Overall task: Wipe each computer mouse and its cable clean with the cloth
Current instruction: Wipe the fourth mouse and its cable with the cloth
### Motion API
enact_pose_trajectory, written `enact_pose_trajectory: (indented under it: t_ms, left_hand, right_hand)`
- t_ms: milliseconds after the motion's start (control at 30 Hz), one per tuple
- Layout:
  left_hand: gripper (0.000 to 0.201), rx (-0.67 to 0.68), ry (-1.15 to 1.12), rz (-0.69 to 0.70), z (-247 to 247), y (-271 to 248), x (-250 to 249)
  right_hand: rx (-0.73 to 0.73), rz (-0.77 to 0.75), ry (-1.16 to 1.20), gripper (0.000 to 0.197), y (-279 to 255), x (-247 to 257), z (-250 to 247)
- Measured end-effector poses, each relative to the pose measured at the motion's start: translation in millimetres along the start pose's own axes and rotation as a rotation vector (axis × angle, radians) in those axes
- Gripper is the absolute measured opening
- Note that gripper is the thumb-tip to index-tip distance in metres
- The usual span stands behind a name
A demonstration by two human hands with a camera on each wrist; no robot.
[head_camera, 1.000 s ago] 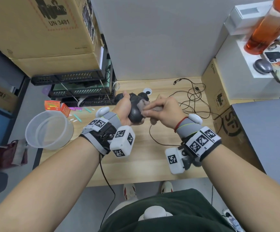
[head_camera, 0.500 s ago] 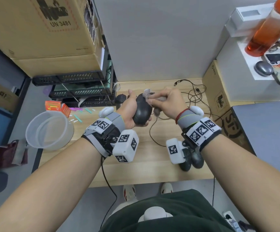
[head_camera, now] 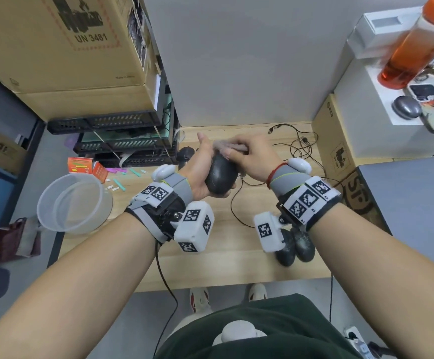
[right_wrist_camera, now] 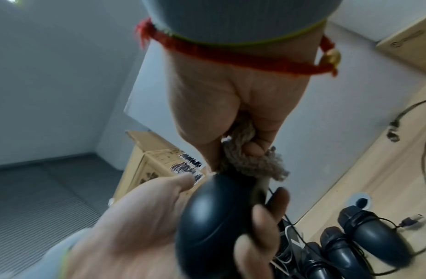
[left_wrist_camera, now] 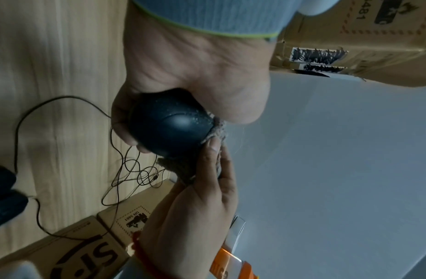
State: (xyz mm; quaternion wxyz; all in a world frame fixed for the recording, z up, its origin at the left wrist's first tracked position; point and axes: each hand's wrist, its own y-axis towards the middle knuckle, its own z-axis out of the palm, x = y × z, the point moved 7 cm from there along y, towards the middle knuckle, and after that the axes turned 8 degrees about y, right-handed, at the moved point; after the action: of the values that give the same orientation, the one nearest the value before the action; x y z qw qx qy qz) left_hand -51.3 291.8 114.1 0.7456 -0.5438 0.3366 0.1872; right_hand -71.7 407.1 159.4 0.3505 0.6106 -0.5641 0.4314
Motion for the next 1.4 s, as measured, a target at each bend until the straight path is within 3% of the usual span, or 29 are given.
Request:
enact_pose_trajectory:
  t_ms: [67,167,233,300,433,567,633,767,833,900,1000,1133,1233,1333,1400]
  left_hand:
    - [0.103,0.046,-0.098,0.012,2,3,-3]
    - [0.089,0.019,-0.268,0.011,-10,5,-3]
    - [0.076,-0.022,-0.275,0.046,-20,3,-6]
    - [0.055,-0.047,-0.226,0.060,-22,0,-11]
    - [0.049,-0.070,-0.164,0.006,-23,-1,-18]
    - [0.041,-0.035,-0.082,0.013,-19,-5,-16]
    - [0.043,-0.033,-0.070,0.013,-16,-7,-14]
    - [0.042,-0.101,-0.167,0.043,-22,-3,-13]
    - [0.037,-0.090,-0.170,0.046,-23,-3,-10]
    - [0.038,-0.040,-0.108,0.017,-19,-5,-5]
    - [0.036,-0.020,-0.097,0.050,-14,-9,-7]
    - [0.040,-0.133,-0.228,0.035,-29,-5,-9]
    - [0.044,-0.159,-0.283,0.024,-35,-3,-10]
    - [0.047,-0.126,-0.213,0.033,-32,-3,-11]
    - [0.038,-0.037,-0.108,0.065,-20,-8,-16]
  right_hand:
    - [0.051,-0.106,-0.114,0.020,-6,14,11]
    - [0.201,-0.224,-0.214,0.023,-18,25,27]
    - [0.357,-0.204,-0.231,0.022,-26,23,33]
    - [0.402,-0.155,-0.162,0.022,-28,23,31]
    - [0.191,-0.118,0.061,0.024,-15,26,12]
    - [-0.078,-0.156,-0.038,0.018,-6,27,-1]
    - [-0.053,-0.193,-0.078,0.017,-8,31,5]
    - [0.231,-0.276,-0.234,0.016,-28,44,33]
    - [0.276,-0.234,-0.222,0.018,-28,46,33]
    - [0.201,-0.180,-0.159,0.019,-18,46,23]
    - [0.038,-0.217,-0.185,0.018,-9,48,11]
    - [0.208,-0.269,-0.184,0.019,-31,46,36]
    - [0.265,-0.179,-0.068,0.017,-37,34,35]
    - [0.204,-0.131,0.064,0.015,-26,32,22]
    - [0.047,-0.185,0.030,0.018,-13,34,7]
